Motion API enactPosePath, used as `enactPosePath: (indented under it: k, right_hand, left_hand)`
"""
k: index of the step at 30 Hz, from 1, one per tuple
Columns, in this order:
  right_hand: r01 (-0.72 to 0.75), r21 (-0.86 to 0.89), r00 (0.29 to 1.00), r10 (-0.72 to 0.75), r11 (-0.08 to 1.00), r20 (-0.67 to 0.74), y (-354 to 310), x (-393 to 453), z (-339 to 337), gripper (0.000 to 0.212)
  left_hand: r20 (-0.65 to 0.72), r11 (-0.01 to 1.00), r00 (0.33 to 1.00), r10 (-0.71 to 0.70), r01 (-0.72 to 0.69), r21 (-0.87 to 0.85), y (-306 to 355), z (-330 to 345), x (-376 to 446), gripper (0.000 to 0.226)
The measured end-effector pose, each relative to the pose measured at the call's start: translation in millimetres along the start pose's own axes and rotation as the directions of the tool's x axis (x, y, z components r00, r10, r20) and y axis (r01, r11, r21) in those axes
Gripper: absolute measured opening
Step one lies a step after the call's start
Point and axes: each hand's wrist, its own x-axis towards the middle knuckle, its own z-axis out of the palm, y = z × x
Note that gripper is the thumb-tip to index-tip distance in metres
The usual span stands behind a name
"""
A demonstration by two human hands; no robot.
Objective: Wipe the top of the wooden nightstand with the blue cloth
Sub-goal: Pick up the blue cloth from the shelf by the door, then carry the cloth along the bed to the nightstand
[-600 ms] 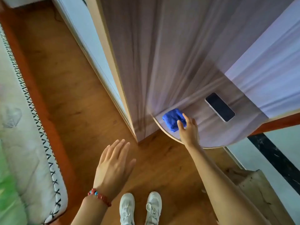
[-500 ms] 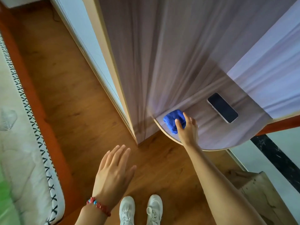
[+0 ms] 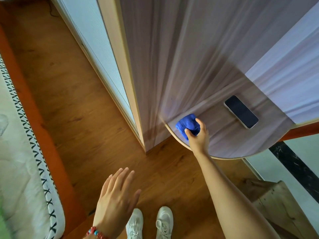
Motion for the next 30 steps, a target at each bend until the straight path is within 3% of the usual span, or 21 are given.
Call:
enactPosePath:
  k: [9, 15, 23, 30]
  right_hand:
    - [-0.043, 0.164, 0.98, 0.01, 0.986, 0.198, -28.0, -75.0, -36.1, 0.04]
    - [0.206, -0.032, 0.939, -0.189, 0.978, 0.288, -75.8, -156.5, -66.0, 0.044]
    - [0.477, -0.166, 0.795, -0.344, 0.863, 0.5, -151.3, -226.8, -78.8, 0.044]
    - [0.698, -0.066, 0.558, -0.484, 0.713, 0.674, -205.4, -250.9, -55.9, 0.045]
  left_hand:
    - [0.026, 0.999, 0.999, -0.036, 0.036, -0.004, -11.4, -45.8, -31.1, 0.076]
    - [0.011, 0.998, 0.999, -0.051, 0.052, -0.022, -28.3, -87.0, -81.3, 0.079]
    - [-0.096, 0.973, 0.971, -0.221, 0.214, -0.083, -62.4, -134.4, -163.3, 0.078]
    - [-0.241, 0.87, 0.836, -0.493, 0.47, -0.151, -66.6, -156.9, -225.2, 0.08]
